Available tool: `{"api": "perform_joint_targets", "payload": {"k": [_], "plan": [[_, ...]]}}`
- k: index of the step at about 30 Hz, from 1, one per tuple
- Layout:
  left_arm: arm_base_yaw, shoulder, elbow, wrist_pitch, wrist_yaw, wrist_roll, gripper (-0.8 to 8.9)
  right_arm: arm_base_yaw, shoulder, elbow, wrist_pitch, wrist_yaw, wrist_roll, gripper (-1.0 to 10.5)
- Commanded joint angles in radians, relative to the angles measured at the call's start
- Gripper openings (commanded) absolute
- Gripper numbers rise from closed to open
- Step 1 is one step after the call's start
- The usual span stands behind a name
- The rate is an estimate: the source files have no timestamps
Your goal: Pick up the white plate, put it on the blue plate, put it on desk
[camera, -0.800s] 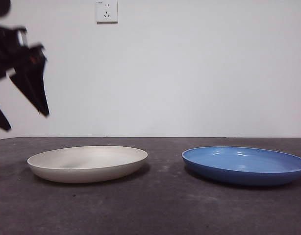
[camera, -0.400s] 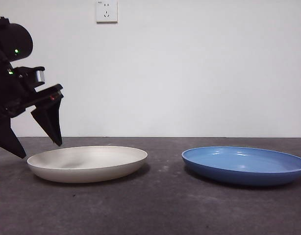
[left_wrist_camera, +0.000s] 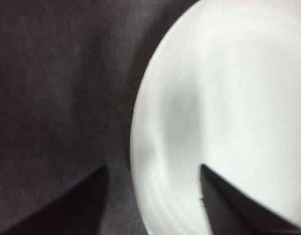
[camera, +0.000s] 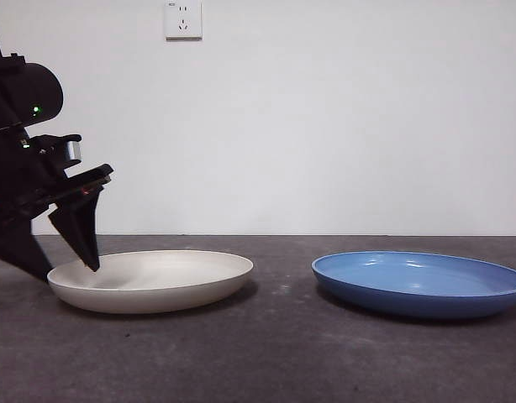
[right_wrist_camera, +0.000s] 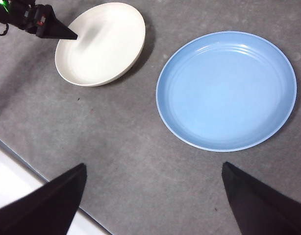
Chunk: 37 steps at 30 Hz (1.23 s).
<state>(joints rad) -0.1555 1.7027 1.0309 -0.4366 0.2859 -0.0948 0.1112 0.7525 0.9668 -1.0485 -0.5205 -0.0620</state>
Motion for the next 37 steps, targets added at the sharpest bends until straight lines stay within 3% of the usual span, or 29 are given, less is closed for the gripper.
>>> {"api": "perform_joint_targets", "payload": {"k": [1,5,16,25,32,37], "plan": [[-0.003,0.017,0.024,0.018,-0.002,-0.005,1.11,0.004,0.005,0.021,0.009,0.002,0.009,4.4],[-0.003,0.017,0.024,0.017,-0.002,-0.005,0.14,0.004,0.005,0.021,0.009,0.002,0.009,4.4],[-0.002,0.006,0.03,0.018,0.0,-0.085,0.15,0.004,0.005,0.021,0.009,0.002,0.009,4.4],[-0.017,-0.126,0.113,-0.019,0.079,-0.135,0.16,0.004,0.005,0.021,0.009,0.002,0.01,4.4],[-0.095,-0.178,0.254,-0.123,0.081,-0.135,0.16,0.004,0.004,0.021,0.008,0.002,0.011,4.4],[-0.198,-0.174,0.302,-0.076,0.08,-0.17,0.16,0.004,0.002,0.021,0.01,0.002,0.031,4.4]]}}
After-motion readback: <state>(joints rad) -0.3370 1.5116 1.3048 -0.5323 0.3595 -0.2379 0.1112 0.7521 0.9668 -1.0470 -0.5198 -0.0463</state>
